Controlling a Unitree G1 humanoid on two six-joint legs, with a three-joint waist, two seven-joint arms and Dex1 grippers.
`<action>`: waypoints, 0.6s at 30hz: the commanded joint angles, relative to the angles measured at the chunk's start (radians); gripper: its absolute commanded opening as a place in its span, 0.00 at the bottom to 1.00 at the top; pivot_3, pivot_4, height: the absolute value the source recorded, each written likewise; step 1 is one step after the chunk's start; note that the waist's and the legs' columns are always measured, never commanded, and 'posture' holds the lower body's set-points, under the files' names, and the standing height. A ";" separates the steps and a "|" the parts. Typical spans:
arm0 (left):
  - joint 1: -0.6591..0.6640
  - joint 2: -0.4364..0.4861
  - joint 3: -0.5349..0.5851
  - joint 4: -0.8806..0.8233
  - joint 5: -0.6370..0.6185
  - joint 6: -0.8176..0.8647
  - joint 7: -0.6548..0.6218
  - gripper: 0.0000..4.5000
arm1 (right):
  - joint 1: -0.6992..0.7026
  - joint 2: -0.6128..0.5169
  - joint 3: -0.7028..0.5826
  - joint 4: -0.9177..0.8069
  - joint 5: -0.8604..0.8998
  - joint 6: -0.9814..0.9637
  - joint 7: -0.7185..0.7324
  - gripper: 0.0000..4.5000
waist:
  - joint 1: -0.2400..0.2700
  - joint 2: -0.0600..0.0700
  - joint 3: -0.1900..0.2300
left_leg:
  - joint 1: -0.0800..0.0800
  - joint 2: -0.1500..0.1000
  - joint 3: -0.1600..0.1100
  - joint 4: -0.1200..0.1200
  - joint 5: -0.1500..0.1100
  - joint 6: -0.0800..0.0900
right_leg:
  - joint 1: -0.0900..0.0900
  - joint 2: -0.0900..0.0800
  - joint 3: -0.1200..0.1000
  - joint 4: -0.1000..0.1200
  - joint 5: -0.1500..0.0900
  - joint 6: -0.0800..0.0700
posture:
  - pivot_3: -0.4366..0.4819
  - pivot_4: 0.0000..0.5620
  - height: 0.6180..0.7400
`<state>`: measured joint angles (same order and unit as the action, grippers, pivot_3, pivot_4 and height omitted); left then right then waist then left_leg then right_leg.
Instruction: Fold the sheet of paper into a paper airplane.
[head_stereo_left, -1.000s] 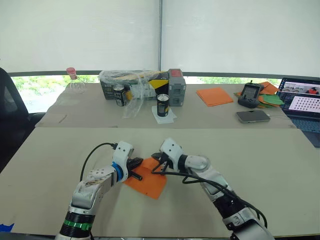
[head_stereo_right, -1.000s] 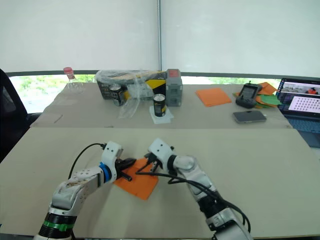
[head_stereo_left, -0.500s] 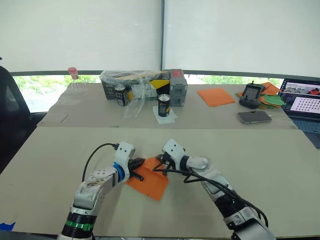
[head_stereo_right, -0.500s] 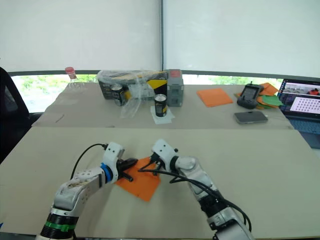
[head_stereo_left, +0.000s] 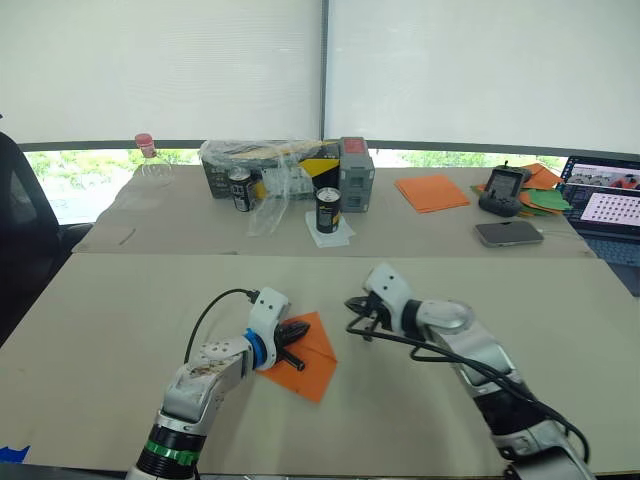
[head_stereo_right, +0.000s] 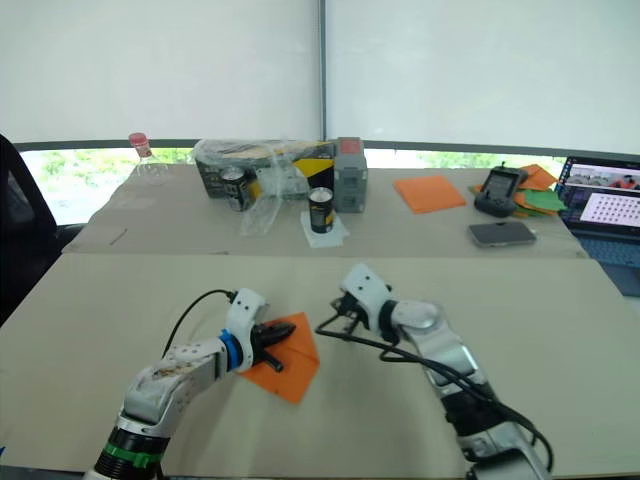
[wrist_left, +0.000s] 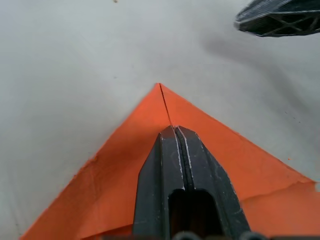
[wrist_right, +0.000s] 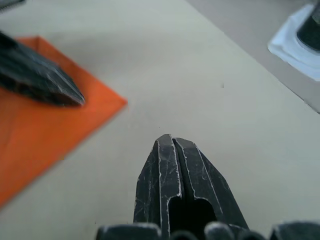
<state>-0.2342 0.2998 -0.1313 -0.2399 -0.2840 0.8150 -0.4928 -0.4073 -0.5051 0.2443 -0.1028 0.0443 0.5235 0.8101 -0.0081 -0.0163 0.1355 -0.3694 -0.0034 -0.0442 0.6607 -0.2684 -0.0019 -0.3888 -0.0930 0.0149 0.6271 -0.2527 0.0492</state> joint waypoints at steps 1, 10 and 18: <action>0.034 0.007 -0.029 0.016 -0.006 0.052 0.000 0.01 | 0.049 -0.046 0.009 -0.084 0.039 0.017 0.071 0.00 | -0.003 0.000 0.000 | 0.000 0.000 0.000 0.000 0.000 0.000 | 0.000 0.000 0.000 0.000 0.000 0.000 | 0.48 0.27 1.00; -0.002 0.077 0.004 0.046 0.003 0.028 -0.024 0.01 | 0.072 -0.021 0.133 -0.127 0.002 -0.046 0.102 0.00 | -0.010 -0.001 0.000 | 0.001 0.001 0.000 0.000 0.000 0.000 | 0.000 0.002 0.001 0.001 0.000 0.000 | 0.48 0.27 1.00; -0.053 -0.001 0.179 0.012 -0.171 0.069 -0.010 0.01 | 0.031 -0.016 0.128 -0.156 0.006 -0.009 0.096 0.00 | -0.006 -0.004 0.004 | 0.000 0.001 0.000 0.000 0.000 0.000 | -0.001 0.001 0.001 0.001 0.000 0.000 | 0.48 0.27 1.00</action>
<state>-0.2630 0.3046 -0.0083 -0.2081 -0.4011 0.8656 -0.5145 -0.3633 -0.5210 0.3940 -0.2096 0.0335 0.5021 0.9044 -0.0142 -0.0205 0.1398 -0.3702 -0.0024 -0.0444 0.6609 -0.2683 -0.0019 -0.3907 -0.0919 0.0152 0.6284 -0.2529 0.0492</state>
